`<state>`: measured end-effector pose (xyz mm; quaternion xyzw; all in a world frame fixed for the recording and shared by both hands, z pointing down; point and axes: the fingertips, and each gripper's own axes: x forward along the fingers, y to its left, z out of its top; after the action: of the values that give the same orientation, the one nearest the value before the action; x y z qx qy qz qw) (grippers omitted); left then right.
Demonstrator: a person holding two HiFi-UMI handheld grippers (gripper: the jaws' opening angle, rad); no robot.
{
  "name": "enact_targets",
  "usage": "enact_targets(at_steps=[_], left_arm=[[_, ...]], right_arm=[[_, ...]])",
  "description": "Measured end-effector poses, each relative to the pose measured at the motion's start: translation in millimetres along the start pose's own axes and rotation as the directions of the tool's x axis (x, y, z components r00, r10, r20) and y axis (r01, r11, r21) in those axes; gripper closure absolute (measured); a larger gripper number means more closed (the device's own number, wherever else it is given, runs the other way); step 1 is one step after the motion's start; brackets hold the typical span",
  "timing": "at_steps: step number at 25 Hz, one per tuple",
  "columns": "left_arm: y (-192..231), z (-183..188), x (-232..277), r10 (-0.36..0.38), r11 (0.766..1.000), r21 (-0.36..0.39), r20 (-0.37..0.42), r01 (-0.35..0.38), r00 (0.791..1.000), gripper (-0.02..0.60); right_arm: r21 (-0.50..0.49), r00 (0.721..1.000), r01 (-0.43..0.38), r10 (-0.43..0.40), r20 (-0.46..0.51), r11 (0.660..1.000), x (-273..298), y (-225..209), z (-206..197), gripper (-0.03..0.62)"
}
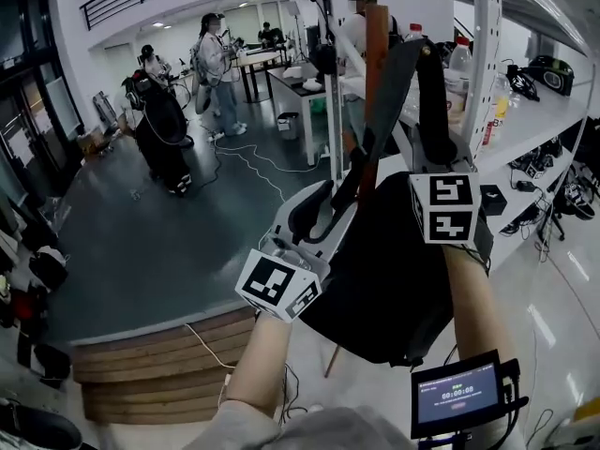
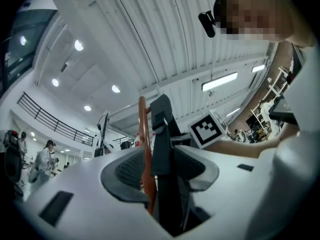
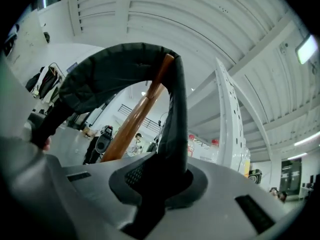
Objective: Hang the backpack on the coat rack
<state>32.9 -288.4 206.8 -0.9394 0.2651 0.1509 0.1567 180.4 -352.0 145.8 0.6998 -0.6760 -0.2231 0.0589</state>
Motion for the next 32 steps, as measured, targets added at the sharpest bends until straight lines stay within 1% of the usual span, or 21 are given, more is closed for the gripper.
enact_targets(at_steps=[3, 5, 6, 9, 11, 14, 16, 17, 19, 20, 21, 22, 24, 26, 27, 28, 30, 31, 32], left_arm=[[-12, -29, -4, 0.055, 0.998, 0.039, -0.086, -0.052, 0.995, 0.396], [-14, -46, -4, 0.095, 0.994, 0.068, -0.148, -0.086, 0.984, 0.396], [-14, -52, -5, 0.107, 0.993, 0.068, -0.167, -0.097, 0.98, 0.396], [-14, -57, -9, 0.12, 0.993, 0.033, -0.178, -0.116, 0.977, 0.407], [-16, -58, -8, 0.121, 0.993, 0.033, -0.18, -0.116, 0.976, 0.407], [-19, -63, -3, 0.109, 0.994, 0.03, -0.19, -0.105, 0.976, 0.407], [-20, -67, -2, 0.106, 0.994, 0.024, -0.2, -0.103, 0.974, 0.407], [-20, -70, -2, 0.104, 0.995, 0.023, -0.208, -0.102, 0.973, 0.407], [-19, -77, -3, 0.105, 0.995, 0.022, -0.222, -0.102, 0.969, 0.407], [-18, -80, -4, 0.11, 0.994, 0.024, -0.226, -0.107, 0.968, 0.407], [-16, -82, -6, 0.118, 0.993, 0.028, -0.226, -0.114, 0.967, 0.407], [-14, -83, -8, 0.124, 0.992, 0.03, -0.225, -0.121, 0.966, 0.407], [-10, -84, -12, 0.125, 0.992, 0.014, -0.212, -0.125, 0.969, 0.407], [-10, -82, -17, 0.101, 0.993, -0.036, -0.185, -0.11, 0.978, 0.407], [-11, -80, -22, 0.087, 0.993, -0.067, -0.169, -0.099, 0.982, 0.407], [-12, -79, -28, 0.077, 0.991, -0.099, -0.157, -0.094, 0.985, 0.407], [-12, -77, -48, 0.086, 0.982, -0.152, -0.147, -0.108, 0.985, 0.407], [-11, -76, -60, 0.101, 0.977, -0.17, -0.144, -0.126, 0.984, 0.407], [-10, -75, -71, 0.12, 0.973, -0.179, -0.141, -0.144, 0.983, 0.407]], right_arm=[[-0.005, 0.993, -0.052, 0.052, 0.108, 0.999, -17, 7, 9, 0.554], [0.012, 0.978, -0.099, 0.095, 0.188, 0.995, -30, 10, 18, 0.546], [0.026, 0.968, -0.121, 0.112, 0.224, 0.992, -37, 11, 22, 0.545], [0.083, 0.939, -0.178, 0.144, 0.311, 0.981, -57, 7, 30, 0.54], [0.119, 0.922, -0.204, 0.15, 0.357, 0.972, -67, 0, 31, 0.528], [0.163, 0.894, -0.211, 0.123, 0.431, 0.964, -77, -9, 33, 0.525], [0.194, 0.866, -0.214, 0.094, 0.492, 0.957, -88, -14, 37, 0.517], [0.228, 0.844, -0.223, 0.071, 0.531, 0.948, -95, -18, 39, 0.511], [0.311, 0.801, -0.253, 0.018, 0.598, 0.916, -109, -28, 35, 0.513], [0.339, 0.79, -0.266, 0.003, 0.613, 0.903, -115, -30, 31, 0.513], [0.353, 0.79, -0.276, 0.002, 0.613, 0.894, -118, -29, 26, 0.513], [0.357, 0.796, -0.285, 0.012, 0.605, 0.89, -120, -25, 20, 0.513], [0.355, 0.808, -0.315, 0.052, 0.587, 0.88, -122, -9, 11, 0.513], [0.36, 0.816, -0.356, 0.099, 0.57, 0.862, -125, 11, 0, 0.513], [0.361, 0.821, -0.366, 0.115, 0.559, 0.858, -127, 21, -8, 0.513], [0.357, 0.829, -0.362, 0.122, 0.546, 0.861, -130, 32, -16, 0.513], [0.347, 0.848, -0.346, 0.133, 0.513, 0.872, -137, 52, -34, 0.513], [0.354, 0.857, -0.346, 0.139, 0.497, 0.869, -140, 60, -42, 0.513], [0.373, 0.863, -0.352, 0.144, 0.484, 0.858, -144, 68, -49, 0.513]])
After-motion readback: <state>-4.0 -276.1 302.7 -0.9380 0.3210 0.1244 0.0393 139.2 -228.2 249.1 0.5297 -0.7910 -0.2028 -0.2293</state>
